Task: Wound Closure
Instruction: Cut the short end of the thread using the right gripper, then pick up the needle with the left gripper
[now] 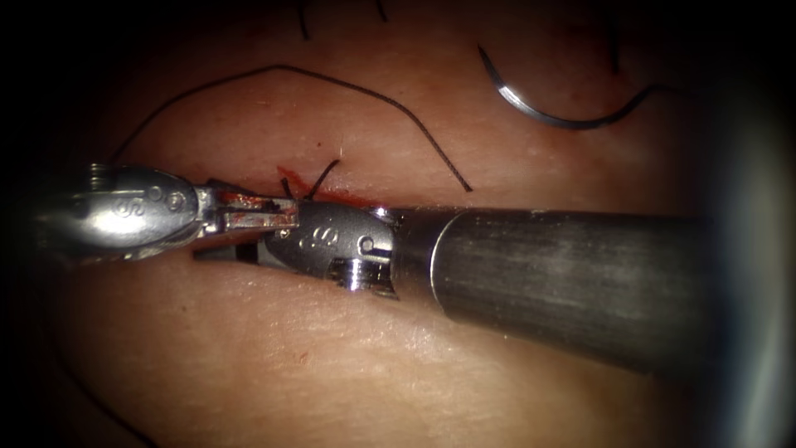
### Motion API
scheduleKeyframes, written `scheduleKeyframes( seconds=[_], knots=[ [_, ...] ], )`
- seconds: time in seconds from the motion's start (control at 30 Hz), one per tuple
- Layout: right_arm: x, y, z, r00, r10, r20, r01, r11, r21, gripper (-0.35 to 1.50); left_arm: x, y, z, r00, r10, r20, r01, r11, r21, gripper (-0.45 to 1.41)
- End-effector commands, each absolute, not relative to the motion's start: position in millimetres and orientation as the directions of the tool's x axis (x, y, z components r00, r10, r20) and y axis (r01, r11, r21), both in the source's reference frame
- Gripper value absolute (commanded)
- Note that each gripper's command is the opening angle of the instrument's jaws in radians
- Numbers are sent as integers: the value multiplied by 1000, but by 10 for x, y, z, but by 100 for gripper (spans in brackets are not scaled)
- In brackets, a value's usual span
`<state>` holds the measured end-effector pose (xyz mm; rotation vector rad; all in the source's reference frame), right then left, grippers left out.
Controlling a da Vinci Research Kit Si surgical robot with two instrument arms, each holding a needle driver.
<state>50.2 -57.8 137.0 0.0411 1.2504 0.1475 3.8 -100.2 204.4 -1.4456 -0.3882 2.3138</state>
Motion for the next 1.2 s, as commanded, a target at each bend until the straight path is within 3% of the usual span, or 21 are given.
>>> scheduleKeyframes(
  seconds=[0.03, 0.3, 0.33, 0.37, 0.4, 0.47, 0.77, 1.2],
  knots=[
    [505, -580, 1375, 316, 133, -939, -71, 991, 117, -35, 33, -1010, 2050, -397, 459, -795, -172, -888, -426, -45],
    [493, -582, 1370, 339, 146, -929, -63, 989, 132, -35, 42, -1010, 2049, -397, 457, -796, -165, -889, -428, -45],
    [490, -583, 1368, 341, 147, -929, -65, 989, 132, 4, 45, -1009, 2049, -399, 457, -795, -167, -889, -427, -45],
    [485, -583, 1363, 346, 155, -926, -75, 988, 137, 64, 50, -1008, 2048, -402, 456, -794, -171, -889, -425, -45],
    [480, -583, 1359, 350, 163, -922, -85, 986, 142, 94, 53, -1007, 2048, -402, 457, -794, -176, -889, -423, -45],
    [455, -581, 1340, 348, 183, -920, -85, 983, 164, 113, 69, -1003, 2045, -402, 461, -791, -194, -887, -419, -45],
    [389, -577, 1301, 353, 199, -914, -78, 980, 183, 120, 109, -969, 2035, -384, 472, -793, -244, -881, -406, -45],
    [379, -573, 1308, 362, 212, -908, -102, 977, 187, 120, 172, -895, 2111, -403, 467, -787, -364, -871, -330, -45]
  ],
)
